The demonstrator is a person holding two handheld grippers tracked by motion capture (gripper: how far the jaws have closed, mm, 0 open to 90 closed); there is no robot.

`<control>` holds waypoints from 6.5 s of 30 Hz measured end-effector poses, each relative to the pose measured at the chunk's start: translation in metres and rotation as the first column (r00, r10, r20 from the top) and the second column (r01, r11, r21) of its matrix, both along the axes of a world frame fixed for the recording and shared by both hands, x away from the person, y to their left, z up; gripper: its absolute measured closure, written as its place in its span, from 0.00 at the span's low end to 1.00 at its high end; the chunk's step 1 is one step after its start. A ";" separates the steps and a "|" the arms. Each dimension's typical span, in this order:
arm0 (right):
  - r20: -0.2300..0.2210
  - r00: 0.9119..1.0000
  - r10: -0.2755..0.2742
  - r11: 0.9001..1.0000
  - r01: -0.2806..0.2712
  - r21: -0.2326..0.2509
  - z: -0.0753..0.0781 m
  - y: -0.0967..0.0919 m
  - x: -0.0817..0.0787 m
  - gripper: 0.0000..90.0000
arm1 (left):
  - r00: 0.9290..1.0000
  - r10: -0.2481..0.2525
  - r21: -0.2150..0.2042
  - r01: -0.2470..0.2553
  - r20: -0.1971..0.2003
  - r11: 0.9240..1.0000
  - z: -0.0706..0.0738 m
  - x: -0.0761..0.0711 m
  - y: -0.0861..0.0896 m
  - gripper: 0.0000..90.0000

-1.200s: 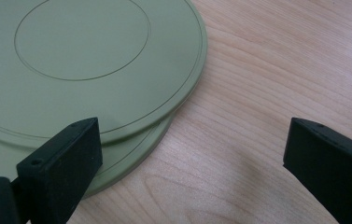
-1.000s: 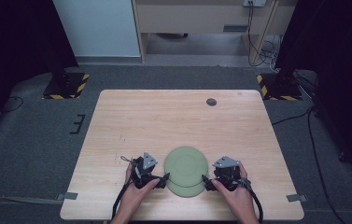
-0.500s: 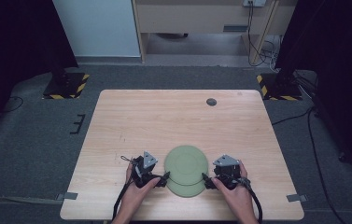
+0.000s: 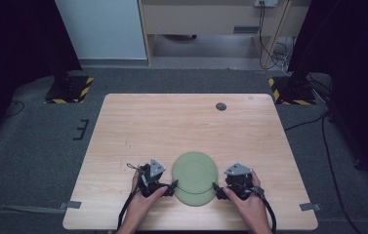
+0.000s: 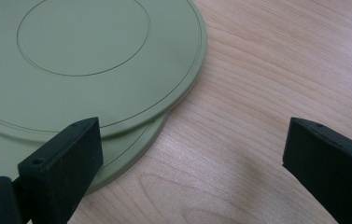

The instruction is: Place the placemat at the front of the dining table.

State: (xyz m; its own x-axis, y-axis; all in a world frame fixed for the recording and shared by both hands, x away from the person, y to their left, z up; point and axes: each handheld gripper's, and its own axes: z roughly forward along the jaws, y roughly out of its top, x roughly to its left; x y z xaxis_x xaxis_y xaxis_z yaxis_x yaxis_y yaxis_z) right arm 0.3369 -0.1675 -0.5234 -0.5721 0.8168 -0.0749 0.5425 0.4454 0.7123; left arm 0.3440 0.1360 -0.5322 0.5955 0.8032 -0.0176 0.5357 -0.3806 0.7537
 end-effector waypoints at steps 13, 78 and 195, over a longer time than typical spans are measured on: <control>0.009 1.000 -0.014 1.000 0.014 -0.006 -0.001 0.006 0.003 0.04 | 1.000 0.006 -0.001 -0.006 -0.002 1.000 0.000 0.002 0.000 0.00; -0.180 0.972 0.152 0.986 -0.161 -0.036 0.036 0.045 0.093 0.18 | 1.000 -0.003 -0.002 0.003 0.006 1.000 0.005 0.007 -0.001 0.03; -0.234 0.947 0.220 0.942 -0.144 0.305 0.036 0.018 0.113 0.95 | 0.999 0.014 0.023 -0.014 0.032 1.000 0.007 0.010 -0.004 0.02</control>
